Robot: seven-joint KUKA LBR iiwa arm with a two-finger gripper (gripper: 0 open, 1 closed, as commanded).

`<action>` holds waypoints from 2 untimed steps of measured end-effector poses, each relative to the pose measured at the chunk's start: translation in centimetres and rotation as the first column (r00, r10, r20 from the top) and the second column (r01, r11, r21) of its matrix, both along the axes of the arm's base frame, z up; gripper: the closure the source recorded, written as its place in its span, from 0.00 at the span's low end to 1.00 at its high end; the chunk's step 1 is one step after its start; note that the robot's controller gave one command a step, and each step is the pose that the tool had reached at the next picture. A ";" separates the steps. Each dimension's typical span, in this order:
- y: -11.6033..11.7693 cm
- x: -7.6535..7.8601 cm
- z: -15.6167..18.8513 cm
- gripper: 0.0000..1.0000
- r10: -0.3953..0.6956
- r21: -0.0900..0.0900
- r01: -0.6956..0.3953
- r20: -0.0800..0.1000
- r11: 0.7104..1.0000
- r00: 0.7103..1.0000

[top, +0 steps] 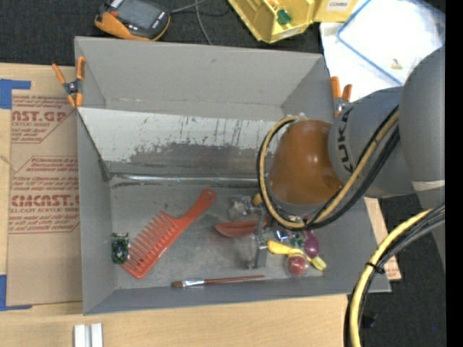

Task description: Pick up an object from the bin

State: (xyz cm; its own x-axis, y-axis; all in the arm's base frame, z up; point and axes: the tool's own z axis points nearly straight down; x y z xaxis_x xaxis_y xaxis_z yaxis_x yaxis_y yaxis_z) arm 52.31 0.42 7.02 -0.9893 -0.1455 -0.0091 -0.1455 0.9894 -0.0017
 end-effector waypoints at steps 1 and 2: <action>0.0 -0.1 0.1 1.00 -0.013 0.001 0.013 0.002 1.000 1.000; 0.0 -0.1 0.1 1.00 -0.013 0.001 0.013 0.002 1.000 1.000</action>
Offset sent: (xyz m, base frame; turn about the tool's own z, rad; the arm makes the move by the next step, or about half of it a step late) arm 0.0000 0.0000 0.0000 0.0000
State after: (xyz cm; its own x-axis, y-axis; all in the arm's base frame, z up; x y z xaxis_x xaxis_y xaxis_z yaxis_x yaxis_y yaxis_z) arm 52.22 0.42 7.08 -0.9911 -0.1326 -0.0115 -0.1326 0.9912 -0.0008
